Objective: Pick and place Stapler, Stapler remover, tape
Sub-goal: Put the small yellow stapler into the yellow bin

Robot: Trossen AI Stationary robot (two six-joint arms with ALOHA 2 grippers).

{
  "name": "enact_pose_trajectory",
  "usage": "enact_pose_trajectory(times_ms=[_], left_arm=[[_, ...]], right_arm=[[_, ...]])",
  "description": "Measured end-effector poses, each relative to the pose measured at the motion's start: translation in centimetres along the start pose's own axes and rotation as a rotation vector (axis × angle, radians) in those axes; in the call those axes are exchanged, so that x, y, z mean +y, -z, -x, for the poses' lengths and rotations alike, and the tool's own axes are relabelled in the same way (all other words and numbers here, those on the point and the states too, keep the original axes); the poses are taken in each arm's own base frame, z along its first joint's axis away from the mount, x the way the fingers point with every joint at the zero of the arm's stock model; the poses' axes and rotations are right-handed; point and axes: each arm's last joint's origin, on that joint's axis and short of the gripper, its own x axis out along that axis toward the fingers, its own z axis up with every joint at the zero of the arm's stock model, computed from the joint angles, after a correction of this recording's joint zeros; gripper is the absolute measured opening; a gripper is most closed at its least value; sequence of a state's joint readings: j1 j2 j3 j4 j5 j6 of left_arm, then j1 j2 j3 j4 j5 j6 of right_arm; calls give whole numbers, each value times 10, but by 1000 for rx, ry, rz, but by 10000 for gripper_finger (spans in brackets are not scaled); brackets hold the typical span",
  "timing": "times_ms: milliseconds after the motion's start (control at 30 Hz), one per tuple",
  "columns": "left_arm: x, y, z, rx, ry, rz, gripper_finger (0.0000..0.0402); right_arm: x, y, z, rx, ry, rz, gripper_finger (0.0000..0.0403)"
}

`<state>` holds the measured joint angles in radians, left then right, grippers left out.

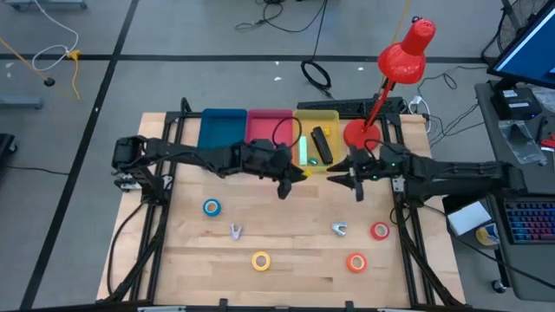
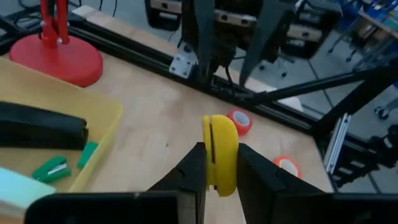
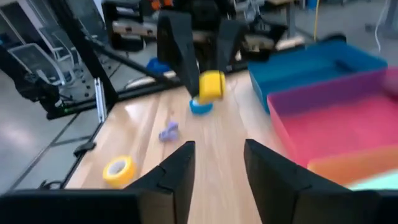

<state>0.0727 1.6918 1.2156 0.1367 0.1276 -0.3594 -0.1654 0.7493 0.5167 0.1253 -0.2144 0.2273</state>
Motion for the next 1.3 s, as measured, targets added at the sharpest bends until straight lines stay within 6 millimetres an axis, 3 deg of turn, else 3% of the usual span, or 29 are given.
enact_pose_trajectory(times_ms=[333,567,1033,1300], left_arm=[[8,-6,2,-37,-9,-12,61],[13,-9,2,-40,8,-10,61],[15,-11,3,-48,26,-12,63],[16,-11,3,-47,27,-16,69]], right_arm=[[-10,-6,-25,-104,4,9,210],[-14,-6,-37,-147,24,2,238],[-25,-5,-55,-198,24,-60,243],[-25,-11,-67,-183,-1,-66,215]])
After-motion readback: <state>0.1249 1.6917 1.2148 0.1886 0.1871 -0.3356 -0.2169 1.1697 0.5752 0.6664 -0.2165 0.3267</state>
